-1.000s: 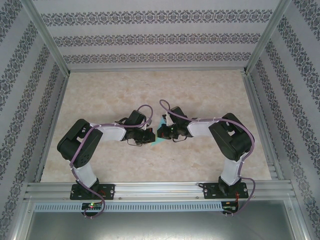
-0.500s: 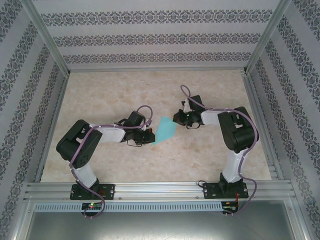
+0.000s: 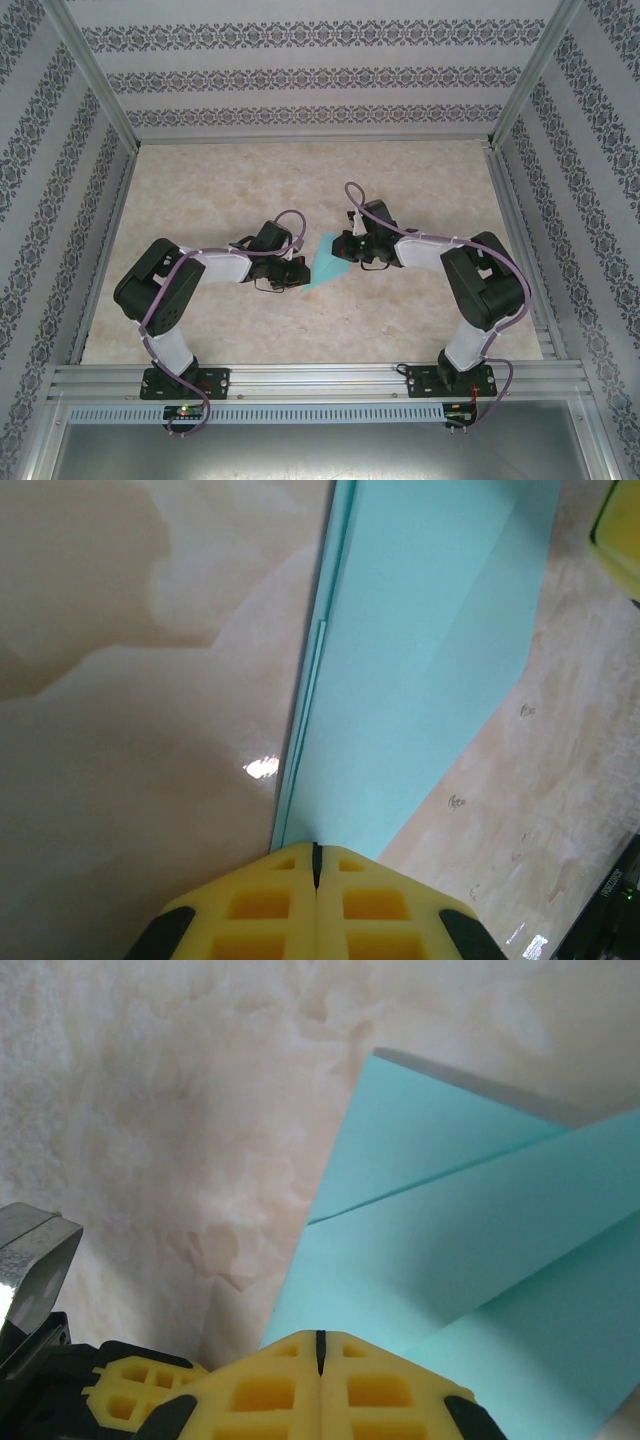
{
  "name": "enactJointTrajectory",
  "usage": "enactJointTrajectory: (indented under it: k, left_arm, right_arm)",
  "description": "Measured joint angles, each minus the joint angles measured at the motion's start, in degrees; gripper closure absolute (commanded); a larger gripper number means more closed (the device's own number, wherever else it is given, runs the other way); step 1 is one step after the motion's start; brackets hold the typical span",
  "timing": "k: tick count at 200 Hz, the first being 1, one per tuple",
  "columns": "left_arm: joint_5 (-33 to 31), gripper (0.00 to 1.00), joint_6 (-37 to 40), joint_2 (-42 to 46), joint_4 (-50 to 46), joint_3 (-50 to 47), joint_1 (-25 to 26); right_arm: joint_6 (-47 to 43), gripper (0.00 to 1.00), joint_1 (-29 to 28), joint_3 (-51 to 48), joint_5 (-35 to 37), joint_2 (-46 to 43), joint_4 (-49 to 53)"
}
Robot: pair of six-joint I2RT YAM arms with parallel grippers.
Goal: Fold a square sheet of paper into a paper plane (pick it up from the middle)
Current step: Fourth fold the wing at the center of the table.
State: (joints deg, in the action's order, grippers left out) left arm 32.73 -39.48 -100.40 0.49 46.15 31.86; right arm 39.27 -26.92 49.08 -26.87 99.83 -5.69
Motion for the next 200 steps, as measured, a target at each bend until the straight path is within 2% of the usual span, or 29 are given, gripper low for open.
enactJointTrajectory:
  k: [63,92,135,200]
  left_arm:
    - [0.2,1.0,0.22,0.0,-1.38,0.52,0.02]
    - [0.35,1.0,0.79,0.07,-1.75,0.81,0.02]
    - [0.46,0.93,1.95,-0.07,-1.99,1.86,0.02]
    - [1.09,0.94,2.47,-3.87,-1.14,5.18,-0.02]
  right_arm:
    - [2.49,1.0,-3.15,2.99,-3.37,8.26,-2.62]
    - [2.54,1.0,-3.08,3.32,-3.43,8.37,-2.21]
    - [1.68,1.0,-3.06,3.8,-2.99,8.37,-0.83]
    - [1.27,1.0,-2.93,4.15,-2.99,8.46,0.0]
